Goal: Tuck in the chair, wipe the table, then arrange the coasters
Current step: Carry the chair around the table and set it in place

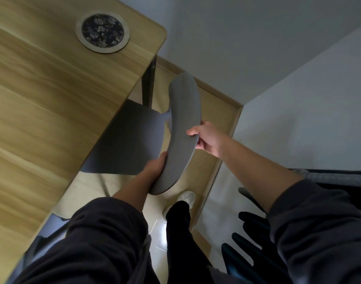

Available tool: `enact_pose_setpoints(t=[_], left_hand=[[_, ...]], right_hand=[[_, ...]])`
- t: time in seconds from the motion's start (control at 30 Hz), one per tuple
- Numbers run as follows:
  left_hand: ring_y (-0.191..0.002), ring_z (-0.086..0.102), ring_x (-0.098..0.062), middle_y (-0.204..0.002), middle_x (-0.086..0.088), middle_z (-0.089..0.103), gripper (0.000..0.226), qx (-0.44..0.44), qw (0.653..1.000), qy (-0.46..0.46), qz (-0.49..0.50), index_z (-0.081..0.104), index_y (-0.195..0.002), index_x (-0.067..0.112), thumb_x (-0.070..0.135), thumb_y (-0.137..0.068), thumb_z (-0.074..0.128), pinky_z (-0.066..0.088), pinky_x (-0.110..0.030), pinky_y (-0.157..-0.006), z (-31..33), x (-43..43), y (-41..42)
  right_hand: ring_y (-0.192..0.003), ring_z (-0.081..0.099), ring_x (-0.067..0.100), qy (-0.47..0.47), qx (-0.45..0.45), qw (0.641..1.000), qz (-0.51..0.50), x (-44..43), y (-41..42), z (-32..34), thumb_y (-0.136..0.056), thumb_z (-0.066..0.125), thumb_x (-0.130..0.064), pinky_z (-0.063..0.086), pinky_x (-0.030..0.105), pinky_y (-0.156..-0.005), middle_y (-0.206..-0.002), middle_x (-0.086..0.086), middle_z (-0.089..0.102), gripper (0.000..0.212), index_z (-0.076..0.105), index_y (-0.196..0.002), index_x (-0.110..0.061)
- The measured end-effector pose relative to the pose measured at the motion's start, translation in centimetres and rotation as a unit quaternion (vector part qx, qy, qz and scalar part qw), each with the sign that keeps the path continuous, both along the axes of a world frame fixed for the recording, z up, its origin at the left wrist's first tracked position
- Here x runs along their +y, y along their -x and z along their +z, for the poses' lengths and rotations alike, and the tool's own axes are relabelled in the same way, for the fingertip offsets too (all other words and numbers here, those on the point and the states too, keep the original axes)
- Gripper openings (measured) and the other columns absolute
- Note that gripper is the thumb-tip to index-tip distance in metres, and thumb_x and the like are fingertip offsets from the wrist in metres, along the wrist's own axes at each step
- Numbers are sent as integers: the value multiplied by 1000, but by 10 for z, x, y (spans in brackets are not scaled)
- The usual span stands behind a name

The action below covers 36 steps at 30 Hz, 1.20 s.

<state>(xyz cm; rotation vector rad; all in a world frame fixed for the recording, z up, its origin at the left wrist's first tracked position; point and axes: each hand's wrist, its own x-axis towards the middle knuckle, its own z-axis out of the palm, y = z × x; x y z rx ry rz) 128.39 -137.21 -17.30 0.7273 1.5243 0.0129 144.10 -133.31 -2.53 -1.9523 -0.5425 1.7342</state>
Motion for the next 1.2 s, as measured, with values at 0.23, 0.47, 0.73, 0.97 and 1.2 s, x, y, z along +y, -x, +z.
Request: enact_pose_setpoints(t=[0.23, 0.47, 0.73, 0.97, 1.2], left_hand=[[-123, 50, -34, -135, -21, 52, 85, 75, 994, -13, -78, 51, -133, 1, 71, -88, 32, 36, -32, -88, -30, 16, 53], [-123, 50, -31, -137, -20, 51, 77, 48, 996, -6, -80, 51, -133, 0, 63, -90, 40, 38, -32, -92, -47, 15, 79], [-120, 50, -27, -134, -10, 51, 56, -33, 985, -75, -153, 43, -138, 19, 55, -97, 34, 39, -38, -100, 6, 9, 75], [-141, 27, -22, -158, -2, 15, 96, -48, 935, -174, -304, 5, -153, 19, 60, -84, 57, 31, -43, -112, 49, -12, 79], [-134, 35, -34, -155, -10, 14, 87, 64, 850, -275, -445, -5, -151, 10, 6, -88, 54, 39, -39, -105, 60, -16, 73]], right_hand=[[-90, 64, 27, 13, 34, 999, -12, -1, 37, -38, -94, 53, 5, 56, 39, -83, -125, 25, 61, 26, 48, -116, -7], [-116, 60, 39, 26, 35, 998, -37, 1, 59, -63, -93, 53, 7, 53, 42, -89, -128, 23, 59, 32, 49, -122, -7], [-99, 65, 32, 81, 78, 994, 4, 19, 45, -67, -97, 54, -9, 52, 50, -94, -104, 13, 66, 21, 49, -117, -11], [-98, 68, 29, 99, 139, 985, 10, 22, 43, -70, -95, 57, -15, 59, 43, -77, -113, 14, 67, 36, 49, -129, -8], [-93, 62, 28, 65, 164, 983, -55, 21, 50, -74, -91, 45, 9, 56, 40, -72, -119, 18, 56, 50, 40, -140, -3]])
